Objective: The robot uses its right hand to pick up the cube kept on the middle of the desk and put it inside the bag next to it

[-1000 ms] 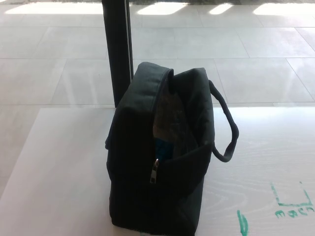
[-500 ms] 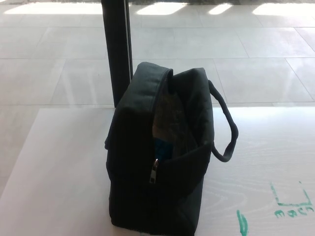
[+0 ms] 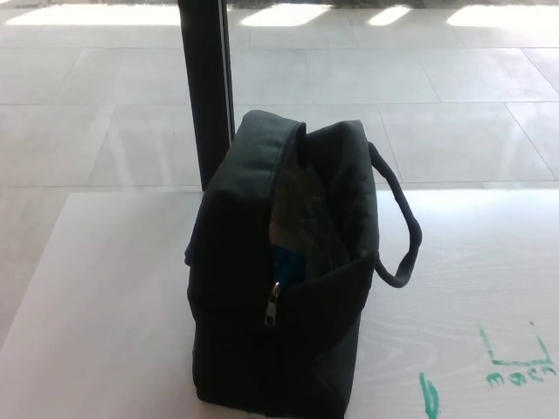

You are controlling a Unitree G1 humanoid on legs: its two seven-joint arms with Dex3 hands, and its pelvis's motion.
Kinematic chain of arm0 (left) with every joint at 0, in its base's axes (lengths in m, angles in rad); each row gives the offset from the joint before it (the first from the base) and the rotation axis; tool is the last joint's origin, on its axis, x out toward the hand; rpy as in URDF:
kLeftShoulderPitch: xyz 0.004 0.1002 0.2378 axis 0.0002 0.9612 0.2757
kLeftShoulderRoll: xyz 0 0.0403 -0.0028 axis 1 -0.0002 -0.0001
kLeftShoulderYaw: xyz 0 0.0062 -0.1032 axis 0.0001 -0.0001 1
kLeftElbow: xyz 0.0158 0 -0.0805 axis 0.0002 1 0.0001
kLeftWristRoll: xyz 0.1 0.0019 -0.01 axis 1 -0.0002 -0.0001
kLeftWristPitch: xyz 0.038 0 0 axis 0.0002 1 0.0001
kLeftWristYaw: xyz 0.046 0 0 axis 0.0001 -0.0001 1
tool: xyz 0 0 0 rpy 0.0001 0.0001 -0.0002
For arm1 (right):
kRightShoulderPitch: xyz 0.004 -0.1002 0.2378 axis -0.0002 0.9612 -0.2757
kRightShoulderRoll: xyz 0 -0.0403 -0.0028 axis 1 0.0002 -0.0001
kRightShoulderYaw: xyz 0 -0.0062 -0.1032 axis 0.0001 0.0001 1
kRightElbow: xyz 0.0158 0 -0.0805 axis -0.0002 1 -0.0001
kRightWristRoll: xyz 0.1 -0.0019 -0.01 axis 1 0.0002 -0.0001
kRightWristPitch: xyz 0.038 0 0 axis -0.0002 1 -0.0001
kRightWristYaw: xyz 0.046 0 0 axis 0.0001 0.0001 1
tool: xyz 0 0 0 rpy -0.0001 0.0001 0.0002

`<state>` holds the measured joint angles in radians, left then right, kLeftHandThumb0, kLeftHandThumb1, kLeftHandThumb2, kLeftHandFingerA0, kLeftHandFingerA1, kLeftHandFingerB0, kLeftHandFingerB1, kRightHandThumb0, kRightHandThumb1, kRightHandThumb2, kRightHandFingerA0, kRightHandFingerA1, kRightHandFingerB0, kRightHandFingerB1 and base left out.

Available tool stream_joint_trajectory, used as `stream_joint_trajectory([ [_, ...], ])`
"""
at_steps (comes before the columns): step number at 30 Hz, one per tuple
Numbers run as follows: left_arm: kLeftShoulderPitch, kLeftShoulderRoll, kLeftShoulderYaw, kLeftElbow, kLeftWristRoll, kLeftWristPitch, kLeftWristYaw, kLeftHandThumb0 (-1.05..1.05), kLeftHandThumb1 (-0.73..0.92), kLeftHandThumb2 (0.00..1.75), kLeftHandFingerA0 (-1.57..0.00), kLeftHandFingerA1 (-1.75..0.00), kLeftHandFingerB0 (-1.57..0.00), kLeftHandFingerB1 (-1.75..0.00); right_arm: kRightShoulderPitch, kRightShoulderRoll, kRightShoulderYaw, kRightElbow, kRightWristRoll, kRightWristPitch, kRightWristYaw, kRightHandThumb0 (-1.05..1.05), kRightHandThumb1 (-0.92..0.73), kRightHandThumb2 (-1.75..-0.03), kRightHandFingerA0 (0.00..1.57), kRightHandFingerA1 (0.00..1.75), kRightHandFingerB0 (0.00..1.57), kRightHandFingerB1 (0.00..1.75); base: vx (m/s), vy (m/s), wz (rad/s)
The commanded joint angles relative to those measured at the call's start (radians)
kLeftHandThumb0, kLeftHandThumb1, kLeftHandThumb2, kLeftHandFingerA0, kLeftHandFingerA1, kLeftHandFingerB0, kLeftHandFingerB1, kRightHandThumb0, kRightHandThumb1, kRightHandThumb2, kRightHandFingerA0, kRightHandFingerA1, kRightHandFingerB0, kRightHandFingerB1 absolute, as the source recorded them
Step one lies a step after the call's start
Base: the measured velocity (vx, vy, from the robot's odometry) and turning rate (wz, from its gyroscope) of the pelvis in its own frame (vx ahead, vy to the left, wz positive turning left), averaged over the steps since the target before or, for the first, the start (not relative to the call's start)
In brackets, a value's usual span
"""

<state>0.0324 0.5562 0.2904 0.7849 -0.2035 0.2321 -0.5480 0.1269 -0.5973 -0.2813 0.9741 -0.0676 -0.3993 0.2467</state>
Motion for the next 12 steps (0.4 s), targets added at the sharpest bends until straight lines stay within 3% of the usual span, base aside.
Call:
stream_joint_trajectory([
  [1, 0.017, 0.028, -0.004, -0.013, 0.016, -0.015, -0.003, -0.74, 0.48, 0.81, -0.18, -0.56, -0.22, -0.49, 0.001, -0.019, 0.0, 0.017, 0.021, 0.006, 0.002, -0.64, -0.72, -0.62, 0.14, 0.43, 0.16, 0.29, 0.0, 0.0, 0.0],
  [6, 0.012, 0.033, -0.018, -0.013, 0.03, -0.031, 0.004, -0.74, 0.47, 0.83, -0.16, -0.55, -0.23, -0.51, 0.002, -0.007, -0.014, 0.004, 0.02, -0.017, -0.059, -0.62, -0.72, -0.62, 0.11, 0.48, 0.15, 0.32, 0.0, 0.0, 0.0],
  [7, 0.016, 0.032, -0.017, -0.017, 0.03, -0.037, 0.011, -0.73, 0.47, 0.82, -0.17, -0.54, -0.23, -0.5, 0.004, -0.004, -0.017, 0.002, 0.016, -0.022, -0.083, -0.36, -0.52, -1.06, 0.02, 0.53, 0.0, 0.5, 0.0, 0.0, 0.0],
  [9, 0.03, 0.021, -0.002, -0.034, 0.031, -0.062, 0.051, -0.74, 0.47, 0.83, -0.21, -0.56, -0.26, -0.51, 0.008, 0.001, -0.016, -0.008, -0.011, -0.005, -0.171, -0.36, -0.54, -1.07, 0.02, 0.53, 0.0, 0.51, 0.0, 0.0, 0.0],
  [10, 0.032, 0.008, 0.024, -0.037, 0.008, -0.055, 0.066, -0.7, 0.47, 0.8, -0.22, -0.58, -0.28, -0.53, 0.015, 0.007, -0.023, -0.014, -0.016, 0.012, -0.217, -0.36, -0.54, -1.07, 0.01, 0.53, 0.0, 0.51, 0.0, 0.0, 0.0],
  [11, 0.034, -0.002, 0.043, -0.043, 0.0, -0.055, 0.096, -0.66, 0.61, 0.58, -0.26, -0.56, -0.35, -0.47, 0.005, 0.007, -0.02, -0.005, -0.033, 0.031, -0.274, -0.36, -0.53, -1.07, 0.01, 0.53, 0.0, 0.51, 0.0, 0.0, 0.0],
  [12, 0.025, -0.01, 0.06, -0.038, -0.01, -0.044, 0.12, -0.7, 0.6, 0.6, -0.28, -0.55, -0.42, -0.49, 0.0, 0.009, -0.025, -0.001, -0.033, 0.029, -0.295, -0.57, -0.73, -0.63, 0.08, 0.47, 0.1, 0.29, 0.0, 0.0, 0.0],
])
